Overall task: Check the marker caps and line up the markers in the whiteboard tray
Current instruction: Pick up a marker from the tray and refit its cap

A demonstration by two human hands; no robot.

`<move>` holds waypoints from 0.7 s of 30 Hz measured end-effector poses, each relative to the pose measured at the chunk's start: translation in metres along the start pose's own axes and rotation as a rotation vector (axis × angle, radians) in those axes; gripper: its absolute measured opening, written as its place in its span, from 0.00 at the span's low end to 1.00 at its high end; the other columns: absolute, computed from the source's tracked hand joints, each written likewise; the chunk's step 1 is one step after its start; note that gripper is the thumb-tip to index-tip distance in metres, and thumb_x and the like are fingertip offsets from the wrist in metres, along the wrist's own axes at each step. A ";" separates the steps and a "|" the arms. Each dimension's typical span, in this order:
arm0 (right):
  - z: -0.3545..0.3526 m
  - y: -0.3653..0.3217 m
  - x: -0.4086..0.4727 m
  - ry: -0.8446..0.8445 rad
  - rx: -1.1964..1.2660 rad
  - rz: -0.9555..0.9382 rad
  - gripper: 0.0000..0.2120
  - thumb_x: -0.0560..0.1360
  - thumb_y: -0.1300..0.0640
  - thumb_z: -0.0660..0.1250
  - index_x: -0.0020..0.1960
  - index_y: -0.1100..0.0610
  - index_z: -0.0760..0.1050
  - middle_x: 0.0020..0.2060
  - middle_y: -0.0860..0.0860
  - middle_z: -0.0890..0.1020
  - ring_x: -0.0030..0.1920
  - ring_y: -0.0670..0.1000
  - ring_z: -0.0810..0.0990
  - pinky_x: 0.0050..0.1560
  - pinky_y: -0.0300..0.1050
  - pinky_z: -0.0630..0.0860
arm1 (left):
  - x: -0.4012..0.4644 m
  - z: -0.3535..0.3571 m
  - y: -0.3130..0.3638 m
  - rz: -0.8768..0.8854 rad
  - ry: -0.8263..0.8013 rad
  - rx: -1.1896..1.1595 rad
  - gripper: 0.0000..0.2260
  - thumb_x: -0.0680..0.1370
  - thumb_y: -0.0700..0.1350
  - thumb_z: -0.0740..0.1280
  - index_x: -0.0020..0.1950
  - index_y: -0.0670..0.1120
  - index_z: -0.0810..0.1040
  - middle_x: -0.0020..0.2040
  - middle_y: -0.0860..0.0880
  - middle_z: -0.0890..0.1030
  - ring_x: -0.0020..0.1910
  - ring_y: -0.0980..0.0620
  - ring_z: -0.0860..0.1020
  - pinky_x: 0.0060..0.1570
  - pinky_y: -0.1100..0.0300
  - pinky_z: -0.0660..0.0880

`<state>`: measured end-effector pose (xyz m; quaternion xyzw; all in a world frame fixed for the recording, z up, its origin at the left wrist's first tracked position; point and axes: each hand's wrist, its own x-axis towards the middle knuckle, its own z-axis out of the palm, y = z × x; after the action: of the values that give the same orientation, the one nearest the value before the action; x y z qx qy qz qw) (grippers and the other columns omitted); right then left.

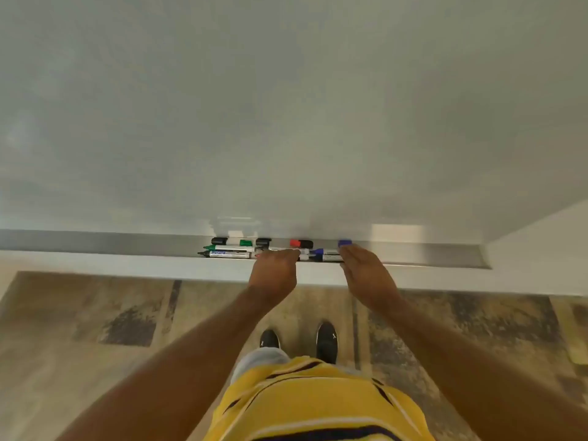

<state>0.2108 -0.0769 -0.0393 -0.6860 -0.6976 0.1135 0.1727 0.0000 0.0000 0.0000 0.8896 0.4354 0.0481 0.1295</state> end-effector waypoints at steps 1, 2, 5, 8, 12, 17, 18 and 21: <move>0.003 0.000 0.002 0.001 -0.020 -0.040 0.17 0.74 0.61 0.69 0.62 0.60 0.72 0.56 0.58 0.80 0.56 0.58 0.78 0.60 0.49 0.71 | 0.003 0.000 -0.002 -0.026 0.001 0.014 0.12 0.72 0.33 0.64 0.53 0.40 0.81 0.41 0.42 0.84 0.36 0.41 0.82 0.37 0.53 0.77; 0.004 -0.002 0.005 -0.004 -0.043 -0.054 0.16 0.73 0.62 0.70 0.59 0.60 0.74 0.53 0.57 0.81 0.52 0.58 0.79 0.57 0.50 0.74 | 0.005 -0.002 -0.002 -0.042 -0.003 0.022 0.10 0.73 0.34 0.63 0.51 0.40 0.80 0.39 0.43 0.83 0.35 0.42 0.81 0.34 0.55 0.74; 0.006 -0.007 0.009 -0.075 -0.098 -0.022 0.14 0.72 0.62 0.71 0.57 0.59 0.75 0.52 0.56 0.80 0.51 0.56 0.77 0.54 0.50 0.75 | 0.012 -0.005 -0.008 -0.049 -0.050 0.046 0.08 0.74 0.35 0.62 0.50 0.41 0.78 0.38 0.43 0.81 0.34 0.42 0.80 0.32 0.58 0.68; 0.008 -0.011 0.011 -0.113 -0.145 0.015 0.13 0.72 0.61 0.71 0.56 0.58 0.75 0.53 0.56 0.80 0.52 0.55 0.77 0.54 0.50 0.75 | 0.018 -0.003 -0.017 -0.049 -0.069 0.029 0.13 0.75 0.37 0.61 0.59 0.44 0.76 0.42 0.44 0.83 0.39 0.43 0.81 0.35 0.56 0.73; 0.011 -0.013 0.016 -0.145 -0.183 0.042 0.14 0.72 0.61 0.71 0.57 0.58 0.75 0.53 0.56 0.80 0.52 0.57 0.77 0.54 0.51 0.75 | 0.027 0.001 -0.026 -0.054 -0.123 0.039 0.18 0.76 0.39 0.60 0.65 0.46 0.73 0.43 0.45 0.84 0.38 0.43 0.81 0.37 0.52 0.79; 0.009 -0.016 0.020 -0.200 -0.178 0.090 0.19 0.68 0.65 0.73 0.58 0.58 0.75 0.53 0.56 0.78 0.52 0.57 0.75 0.53 0.51 0.75 | 0.036 0.006 -0.034 -0.002 -0.162 0.097 0.18 0.76 0.39 0.59 0.65 0.48 0.72 0.40 0.44 0.83 0.36 0.43 0.80 0.37 0.52 0.80; 0.009 -0.015 0.021 -0.197 -0.179 0.095 0.20 0.68 0.66 0.74 0.58 0.58 0.75 0.53 0.56 0.78 0.52 0.57 0.75 0.53 0.51 0.75 | 0.038 0.006 -0.035 0.009 -0.170 0.104 0.19 0.75 0.38 0.60 0.65 0.48 0.72 0.40 0.44 0.83 0.37 0.42 0.80 0.37 0.52 0.80; 0.006 -0.015 0.024 -0.195 -0.182 0.106 0.19 0.68 0.66 0.73 0.57 0.58 0.75 0.51 0.56 0.78 0.51 0.57 0.75 0.52 0.51 0.75 | 0.042 0.010 -0.038 0.019 -0.204 0.117 0.19 0.75 0.38 0.61 0.65 0.48 0.73 0.43 0.43 0.83 0.41 0.42 0.81 0.42 0.50 0.81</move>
<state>0.1947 -0.0534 -0.0373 -0.7203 -0.6815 0.1246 0.0351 -0.0017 0.0533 -0.0209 0.9000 0.4134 -0.0669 0.1205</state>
